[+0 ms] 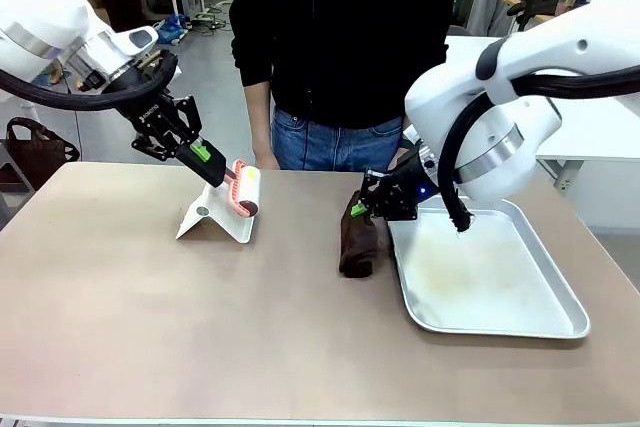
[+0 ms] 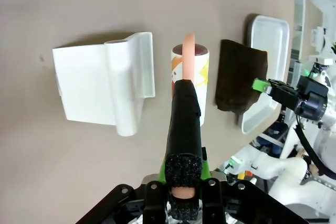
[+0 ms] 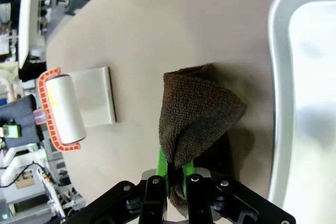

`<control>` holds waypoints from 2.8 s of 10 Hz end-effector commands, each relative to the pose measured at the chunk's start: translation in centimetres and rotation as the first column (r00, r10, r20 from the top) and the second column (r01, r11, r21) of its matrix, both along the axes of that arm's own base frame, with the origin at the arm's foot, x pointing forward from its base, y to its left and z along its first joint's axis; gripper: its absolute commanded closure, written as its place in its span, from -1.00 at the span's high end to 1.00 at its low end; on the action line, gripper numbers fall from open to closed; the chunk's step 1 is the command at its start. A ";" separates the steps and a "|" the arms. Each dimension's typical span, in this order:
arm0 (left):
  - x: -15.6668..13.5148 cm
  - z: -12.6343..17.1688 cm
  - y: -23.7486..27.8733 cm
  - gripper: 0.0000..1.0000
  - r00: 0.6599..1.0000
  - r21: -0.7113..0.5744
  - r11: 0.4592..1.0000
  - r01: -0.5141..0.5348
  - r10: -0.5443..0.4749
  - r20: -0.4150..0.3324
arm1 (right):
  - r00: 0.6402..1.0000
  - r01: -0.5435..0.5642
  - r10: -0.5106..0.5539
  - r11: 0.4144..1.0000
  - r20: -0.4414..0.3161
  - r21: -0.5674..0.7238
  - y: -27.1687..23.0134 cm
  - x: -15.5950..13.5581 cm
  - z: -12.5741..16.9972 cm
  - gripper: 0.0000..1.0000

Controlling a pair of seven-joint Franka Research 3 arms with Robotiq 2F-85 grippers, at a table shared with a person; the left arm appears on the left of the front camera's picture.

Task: Clean the surface of the table.
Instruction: Return the Lint Roller and towel to their original positions.

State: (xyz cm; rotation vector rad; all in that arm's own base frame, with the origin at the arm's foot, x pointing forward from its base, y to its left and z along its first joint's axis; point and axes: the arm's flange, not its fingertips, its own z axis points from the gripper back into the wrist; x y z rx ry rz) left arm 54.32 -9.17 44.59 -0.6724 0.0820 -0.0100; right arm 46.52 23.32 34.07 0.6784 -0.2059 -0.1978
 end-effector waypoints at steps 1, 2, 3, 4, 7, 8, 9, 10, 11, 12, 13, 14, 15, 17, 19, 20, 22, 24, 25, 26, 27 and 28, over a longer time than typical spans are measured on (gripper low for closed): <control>0.9 0.1 -0.5 -0.55 1.000 0.065 0.998 -0.014 0.015 -0.016 | 0.999 0.043 -0.043 0.999 0.009 0.003 1.1 0.7 -0.1 -0.75; 1.2 -0.2 -0.6 -0.55 0.999 0.083 0.996 -0.011 0.014 -0.029 | 1.000 0.015 -0.015 1.000 -0.010 -0.006 1.4 0.8 -0.4 -0.75; 1.6 -0.5 -0.7 -0.55 0.999 0.096 0.995 -0.005 0.009 -0.042 | 1.000 0.006 -0.007 1.000 -0.017 -0.011 1.6 1.0 -0.8 -0.75; 2.0 -0.8 -0.6 -0.55 0.999 0.100 0.995 -0.008 0.013 -0.053 | 0.999 -0.006 0.005 1.000 -0.036 -0.011 1.6 1.1 -1.3 -0.75; 2.7 -1.6 -1.0 -0.55 0.997 0.124 0.992 -0.011 0.020 -0.073 | 0.998 -0.001 0.001 1.000 -0.066 0.000 1.4 1.3 -2.3 -0.75; 2.9 -1.9 -1.3 -0.55 0.997 0.139 0.990 -0.014 0.025 -0.077 | 0.998 -0.004 0.004 1.000 -0.059 0.008 1.2 1.2 -2.2 -0.75; 3.0 -2.2 -1.6 -0.55 0.996 0.158 0.987 -0.002 0.016 -0.085 | 0.998 -0.008 0.009 1.000 -0.058 0.017 1.1 1.2 -2.2 -0.75; 3.1 -2.4 -2.0 -0.55 0.996 0.172 0.985 0.012 0.004 -0.093 | 0.998 -0.004 0.005 1.000 -0.064 0.022 1.0 1.3 -2.4 -0.75; 3.2 -2.5 -2.3 -0.55 0.995 0.178 0.984 0.025 -0.007 -0.102 | 0.998 -0.005 0.007 1.000 -0.069 0.024 1.0 1.3 -2.5 -0.75; 3.4 -2.6 -2.5 -0.55 0.994 0.188 0.982 0.026 -0.006 -0.106 | 0.997 -0.010 0.012 1.000 -0.070 0.028 0.9 1.3 -2.6 -0.75; 3.5 -2.8 -2.5 -0.55 0.994 0.194 0.981 0.025 -0.004 -0.108 | 0.997 -0.014 0.016 1.000 -0.071 0.027 0.9 1.2 -2.6 -0.75; 3.7 -3.0 -2.7 -0.55 0.993 0.198 0.980 0.028 -0.005 -0.115 | 0.997 -0.019 0.020 0.999 -0.073 0.026 0.9 1.2 -2.6 -0.75; 3.8 -3.1 -2.8 -0.55 0.993 0.202 0.979 0.029 -0.005 -0.118 | 0.997 -0.022 0.024 0.999 -0.075 0.026 0.9 1.3 -2.7 -0.75; 3.9 -3.2 -2.7 -0.27 0.992 0.206 0.978 0.035 -0.009 -0.125 | 0.996 -0.033 0.035 0.999 -0.077 0.026 0.8 1.2 -2.7 -0.75; 3.8 -3.0 -2.6 0.92 0.992 0.204 0.978 0.031 -0.006 -0.123 | 0.996 -0.034 0.036 0.999 -0.081 0.035 0.6 1.2 -2.7 0.40; 3.7 -2.8 -2.5 1.00 0.993 0.202 0.979 0.027 -0.003 -0.116 | 0.996 -0.027 0.030 0.999 -0.084 0.036 0.5 1.3 -2.7 1.00; 3.4 -2.2 -1.8 1.00 0.995 0.184 0.983 0.011 0.007 -0.099 | 0.996 -0.023 0.026 0.999 -0.083 0.039 0.2 1.3 -2.5 1.00; 2.9 -1.6 -0.3 1.00 0.996 0.158 0.987 -0.005 0.019 -0.087 | 0.997 -0.030 0.031 0.999 -0.069 0.020 0.2 1.1 -1.7 1.00; 2.4 -1.3 0.7 1.00 0.996 0.134 0.991 -0.009 0.020 -0.083 | 0.997 -0.039 0.039 0.999 -0.066 0.002 0.1 0.9 -1.1 1.00; 1.7 -0.9 1.9 1.00 0.997 0.109 0.994 -0.023 0.030 -0.068 | 0.997 -0.048 0.045 0.998 -0.063 -0.045 0.0 0.6 -0.4 1.00; 0.6 -0.2 3.4 1.00 0.998 0.063 0.997 -0.034 0.038 -0.053 | 0.997 -0.077 0.074 0.992 -0.028 -0.096 -0.3 0.0 0.5 1.00; -0.9 0.5 5.2 1.00 0.998 0.005 0.999 -0.046 0.046 -0.032 | 0.997 -0.079 0.078 0.993 -0.019 -0.092 -1.1 -0.6 1.6 1.00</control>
